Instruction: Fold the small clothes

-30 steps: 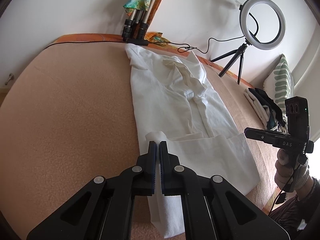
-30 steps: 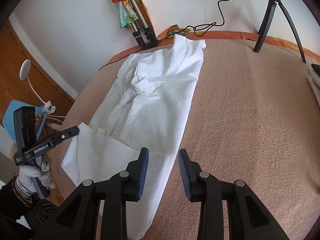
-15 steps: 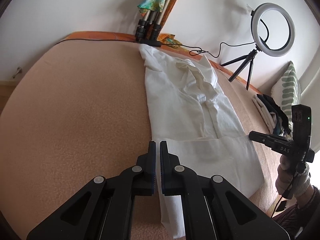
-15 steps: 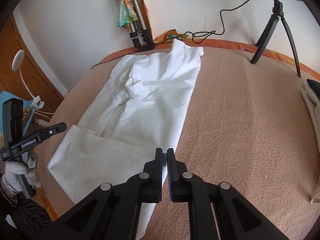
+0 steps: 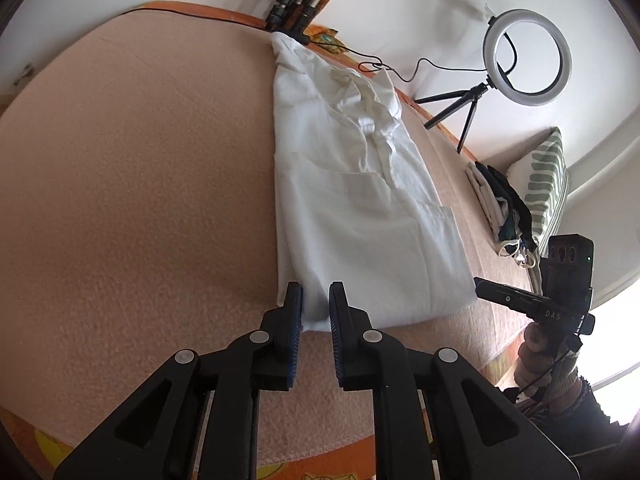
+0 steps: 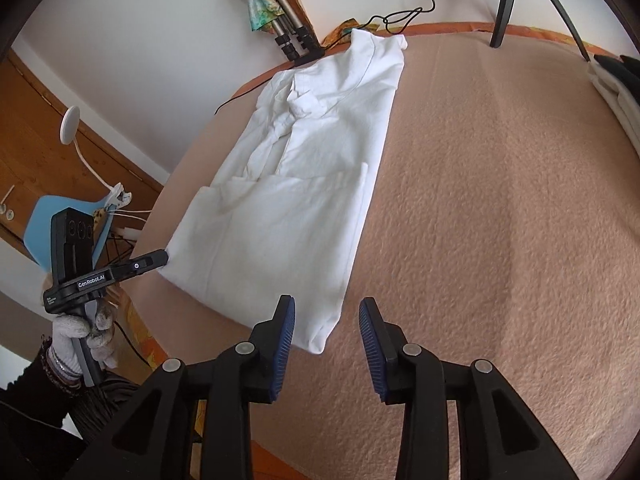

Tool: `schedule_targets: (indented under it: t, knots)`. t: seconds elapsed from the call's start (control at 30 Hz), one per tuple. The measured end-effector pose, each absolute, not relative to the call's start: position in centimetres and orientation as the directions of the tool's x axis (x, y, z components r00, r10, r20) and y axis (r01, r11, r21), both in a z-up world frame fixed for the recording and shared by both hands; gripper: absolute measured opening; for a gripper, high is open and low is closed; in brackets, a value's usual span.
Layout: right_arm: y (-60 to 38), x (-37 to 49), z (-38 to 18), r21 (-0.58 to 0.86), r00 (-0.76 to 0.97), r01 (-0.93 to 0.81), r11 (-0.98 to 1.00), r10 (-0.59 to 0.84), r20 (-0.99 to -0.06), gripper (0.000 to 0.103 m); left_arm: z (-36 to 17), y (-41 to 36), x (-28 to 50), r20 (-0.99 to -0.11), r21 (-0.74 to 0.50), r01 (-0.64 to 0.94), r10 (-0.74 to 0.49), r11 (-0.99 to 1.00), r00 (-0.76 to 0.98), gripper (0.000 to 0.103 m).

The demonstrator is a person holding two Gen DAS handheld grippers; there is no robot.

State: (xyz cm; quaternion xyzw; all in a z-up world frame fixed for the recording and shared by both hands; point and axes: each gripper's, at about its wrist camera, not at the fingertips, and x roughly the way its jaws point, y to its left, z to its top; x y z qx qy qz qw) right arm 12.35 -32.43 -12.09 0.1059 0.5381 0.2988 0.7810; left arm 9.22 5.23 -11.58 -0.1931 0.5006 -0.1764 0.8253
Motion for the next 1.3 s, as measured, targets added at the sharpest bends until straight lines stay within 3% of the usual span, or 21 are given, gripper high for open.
schedule_targets:
  t: [0.07, 0.13, 0.2, 0.4, 0.6, 0.77, 1.0, 1.13, 1.3]
  knots:
    - [-31.7, 12.1, -12.5, 0.482, 0.228, -0.365, 0.796, 0.579, -0.783, 0.029, -11.4, 4.3, 8.9, -0.784, -0.415, 0.133, -0.428, 0.9, 0.451, 0.012]
    - [-30.4, 11.8, -12.6, 0.422, 0.222, -0.399, 0.814, 0.533, -0.817, 0.01, -12.0, 3.8, 8.7, -0.825, -0.331, 0.138, -0.358, 0.933, 0.438, 0.012]
    - [-29.8, 11.7, -12.4, 0.336, 0.248, -0.416, 0.845, 0.461, -0.852, 0.005, -11.9, 3.9, 8.4, -0.823, -0.309, 0.149, -0.342, 0.939, 0.453, 0.011]
    - [-31.0, 11.5, -11.3, 0.204, 0.334, -0.398, 0.894, 0.349, -0.876, 0.017, -10.2, 5.0, 7.9, -0.793, -0.265, 0.129, -0.292, 0.956, 0.534, 0.01]
    - [-29.0, 12.0, -8.7, 0.313, 0.37, -0.509, 0.802, 0.532, -0.762, 0.022, -7.9, 0.6, 10.1, -0.726, -0.287, 0.284, -0.401, 0.915, 0.559, 0.01]
    - [-25.1, 14.1, -9.9, 0.342, 0.313, -0.55, 0.762, 0.567, -0.762, 0.022, -9.9, -3.2, 12.4, -0.75, -0.337, 0.332, -0.464, 0.881, 0.471, 0.01]
    - [-26.0, 16.5, -11.8, 0.302, 0.318, -0.477, 0.825, 0.483, -0.816, 0.023, -11.1, -2.6, 13.4, -0.803, -0.232, 0.286, -0.349, 0.93, 0.484, 0.01]
    - [-28.8, 17.6, -10.6, 0.344, 0.36, -0.421, 0.839, 0.503, -0.786, 0.029, -9.0, 0.4, 14.1, -0.772, -0.229, 0.226, -0.318, 0.947, 0.551, 0.011]
    - [-30.8, 19.6, -8.8, 0.367, 0.418, -0.383, 0.848, 0.513, -0.75, 0.03, -6.6, 2.7, 16.8, -0.74, -0.226, 0.204, -0.304, 0.952, 0.599, 0.012]
